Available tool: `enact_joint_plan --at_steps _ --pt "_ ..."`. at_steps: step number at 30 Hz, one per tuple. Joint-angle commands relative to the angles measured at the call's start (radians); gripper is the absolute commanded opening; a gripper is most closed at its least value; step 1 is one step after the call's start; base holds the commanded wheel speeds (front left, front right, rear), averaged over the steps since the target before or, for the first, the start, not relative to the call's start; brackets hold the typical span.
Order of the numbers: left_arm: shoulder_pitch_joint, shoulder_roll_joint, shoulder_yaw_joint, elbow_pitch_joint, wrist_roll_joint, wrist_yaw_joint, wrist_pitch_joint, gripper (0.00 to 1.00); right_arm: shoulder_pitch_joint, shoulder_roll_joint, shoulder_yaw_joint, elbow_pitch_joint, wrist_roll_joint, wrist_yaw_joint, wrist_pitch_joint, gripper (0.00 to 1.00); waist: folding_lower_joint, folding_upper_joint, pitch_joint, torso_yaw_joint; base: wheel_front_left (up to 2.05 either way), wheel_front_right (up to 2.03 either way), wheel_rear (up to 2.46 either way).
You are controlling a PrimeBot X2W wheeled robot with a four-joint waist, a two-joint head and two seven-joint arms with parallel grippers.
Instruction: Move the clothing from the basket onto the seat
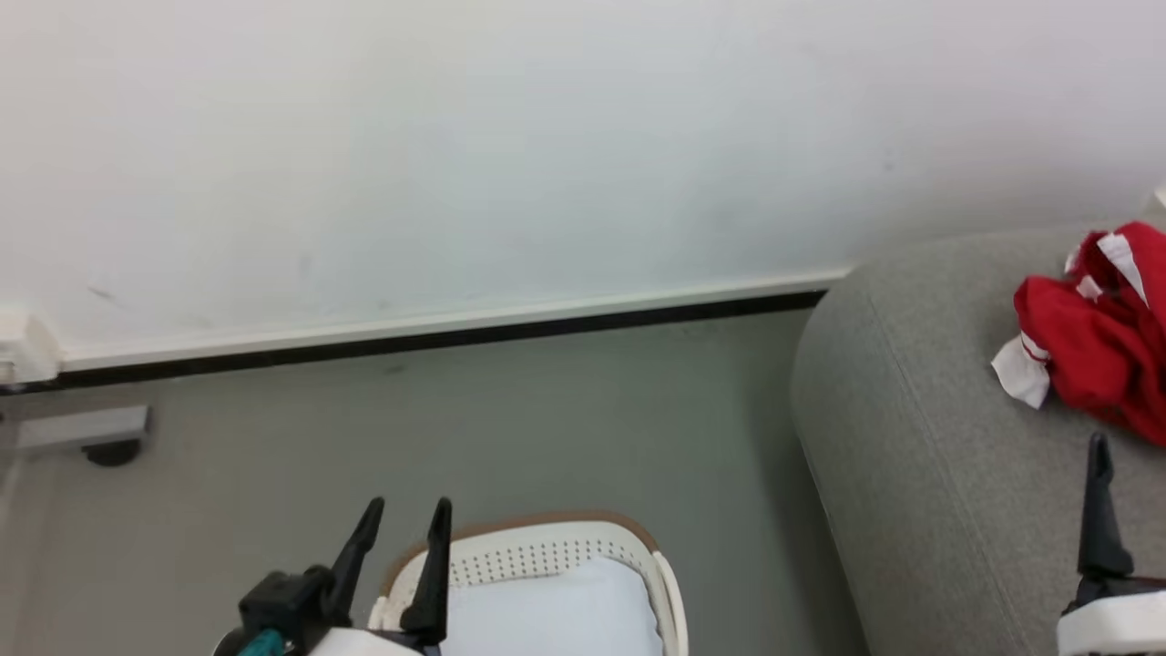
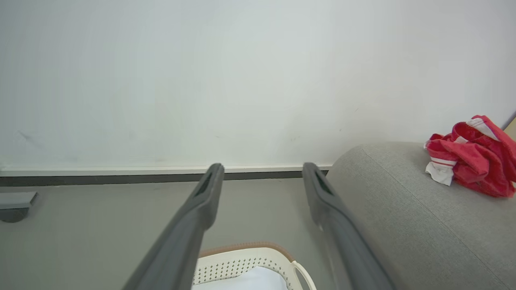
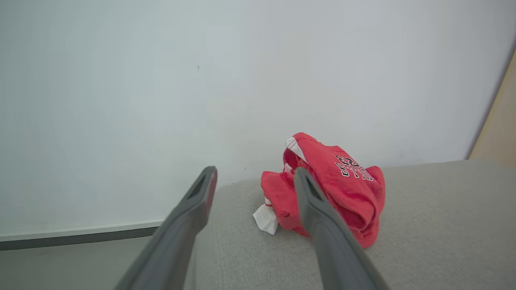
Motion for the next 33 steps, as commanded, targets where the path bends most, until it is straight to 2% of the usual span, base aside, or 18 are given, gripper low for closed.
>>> enact_joint_plan --at_steps 1,10,17,22,31,32,33 --pt "0.026 -0.01 0.019 -0.003 0.015 -0.005 0.0 1.0 0.033 0.005 0.018 -0.021 0.005 -0.003 0.001 1.0 0.0004 0.0 -0.043 0.043 0.0 0.0 0.0" --pt "0.143 -0.076 0.166 -0.001 0.099 -0.05 0.0 1.0 0.188 0.03 0.103 -0.095 0.014 -0.003 0.001 1.0 0.0004 0.0 -0.094 0.122 0.0 0.0 0.0" --pt "0.189 -0.109 0.258 0.022 0.149 -0.122 0.0 1.0 0.247 0.038 0.132 -0.07 0.021 -0.003 0.001 1.0 0.0004 0.0 -0.1 0.138 0.0 0.0 0.0" --pt "0.192 -0.133 0.3 0.035 0.179 -0.17 0.0 1.0 0.253 0.038 0.145 -0.057 0.049 -0.003 0.001 1.0 0.0004 0.0 -0.097 0.134 0.0 0.0 0.0" --pt "0.177 -0.157 0.314 0.051 0.202 -0.215 0.0 1.0 0.239 0.039 0.14 -0.053 0.06 -0.003 0.001 1.0 0.0004 0.0 -0.087 0.128 0.0 0.0 0.0" --pt "0.18 -0.157 0.312 0.051 0.195 -0.214 0.0 0.0 0.24 0.04 0.142 -0.053 0.056 0.0 0.0 0.0 0.0004 0.0 -0.087 0.128 0.0 0.0 0.0" --pt "0.182 -0.159 0.309 0.059 0.193 -0.214 0.0 0.0 0.241 0.041 0.143 -0.045 0.056 0.0 0.0 0.0 0.0004 0.0 -0.087 0.128 0.0 0.0 0.0"
